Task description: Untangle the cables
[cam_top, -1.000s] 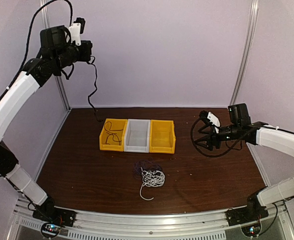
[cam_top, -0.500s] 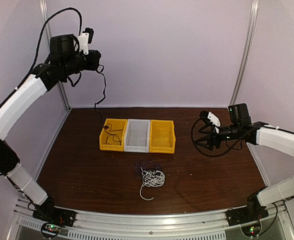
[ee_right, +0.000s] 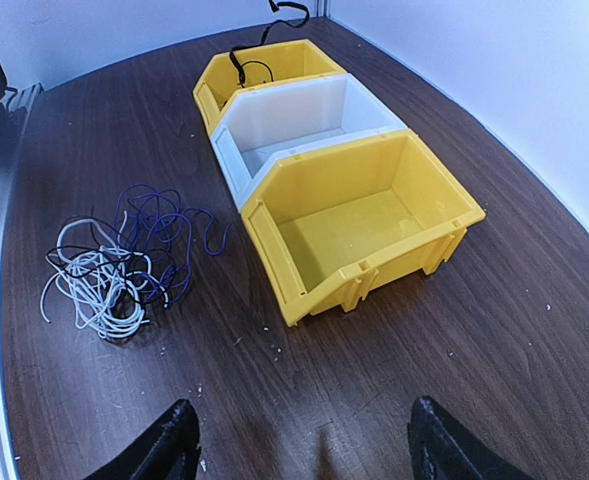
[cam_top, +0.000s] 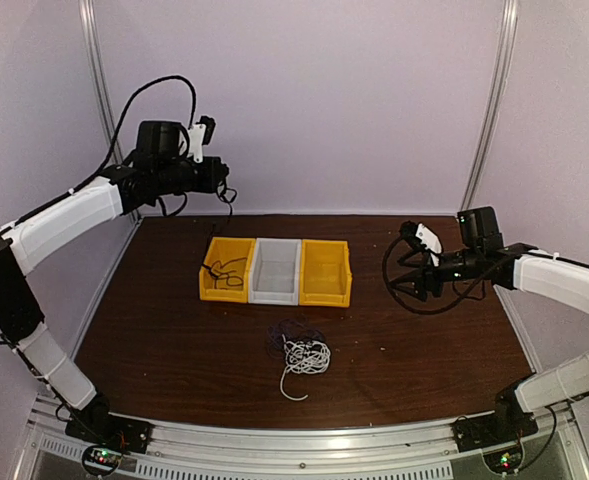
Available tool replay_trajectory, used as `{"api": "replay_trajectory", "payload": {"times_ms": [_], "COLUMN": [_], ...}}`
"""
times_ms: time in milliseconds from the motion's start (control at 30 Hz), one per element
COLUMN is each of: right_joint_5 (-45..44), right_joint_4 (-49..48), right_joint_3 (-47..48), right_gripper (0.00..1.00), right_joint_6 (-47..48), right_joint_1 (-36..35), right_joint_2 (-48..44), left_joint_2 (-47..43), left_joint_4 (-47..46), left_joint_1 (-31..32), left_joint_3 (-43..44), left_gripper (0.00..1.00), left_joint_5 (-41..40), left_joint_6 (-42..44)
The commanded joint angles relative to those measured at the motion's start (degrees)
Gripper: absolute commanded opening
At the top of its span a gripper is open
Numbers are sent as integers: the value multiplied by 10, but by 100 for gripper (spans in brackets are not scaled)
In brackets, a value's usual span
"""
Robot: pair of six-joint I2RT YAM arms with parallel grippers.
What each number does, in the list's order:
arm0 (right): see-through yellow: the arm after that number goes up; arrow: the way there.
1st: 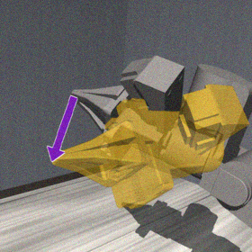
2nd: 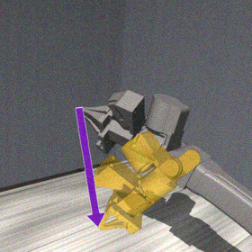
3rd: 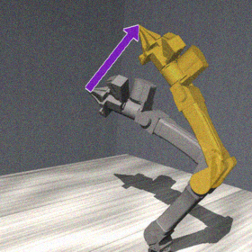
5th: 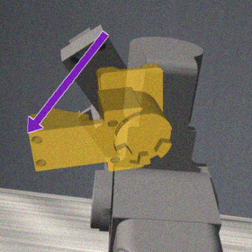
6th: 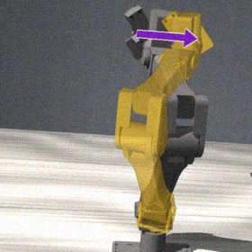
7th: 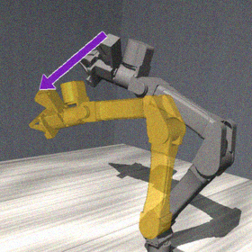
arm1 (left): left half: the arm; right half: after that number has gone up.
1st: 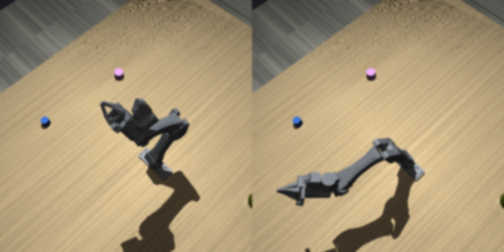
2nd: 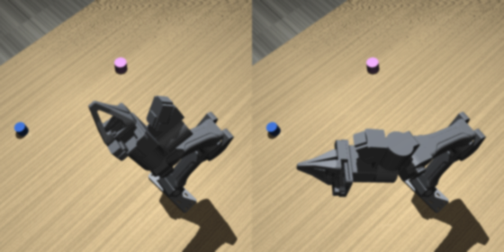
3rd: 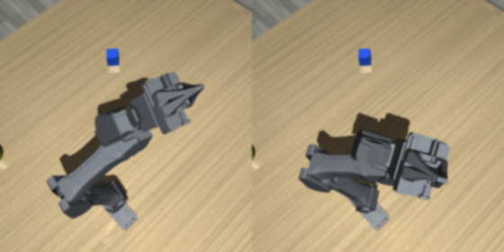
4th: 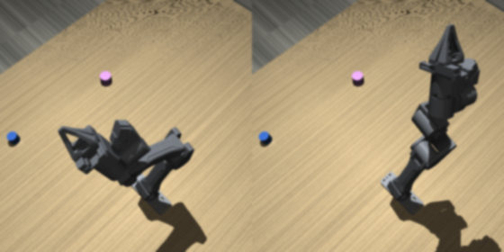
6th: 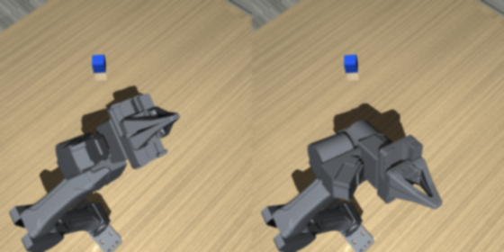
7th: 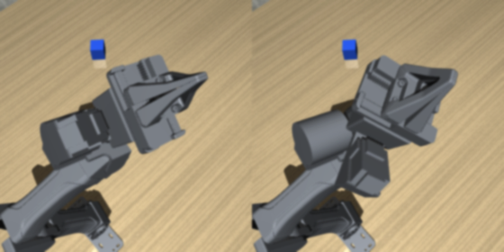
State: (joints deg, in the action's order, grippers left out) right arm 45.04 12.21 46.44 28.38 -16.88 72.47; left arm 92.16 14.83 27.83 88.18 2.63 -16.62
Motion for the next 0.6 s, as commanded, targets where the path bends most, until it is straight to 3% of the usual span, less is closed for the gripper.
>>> {"api": "replay_trajectory", "payload": {"times_ms": [0,233,567], "right_joint_5": [2,1,3], "right_joint_4": [4,5,5], "right_joint_3": [-4,-4,-3], "right_gripper": [73,73,72], "right_joint_6": [7,8,8], "right_joint_1": [5,5,5], "right_joint_2": [6,5,10], "left_joint_2": [5,21,-76], "left_joint_4": [-69,-70,-121], "left_joint_1": [-2,11,45], "left_joint_3": [-22,21,-19], "left_gripper": [0,0,0], "left_joint_5": [63,146,104], "left_joint_6": [-34,-39,-10]}}
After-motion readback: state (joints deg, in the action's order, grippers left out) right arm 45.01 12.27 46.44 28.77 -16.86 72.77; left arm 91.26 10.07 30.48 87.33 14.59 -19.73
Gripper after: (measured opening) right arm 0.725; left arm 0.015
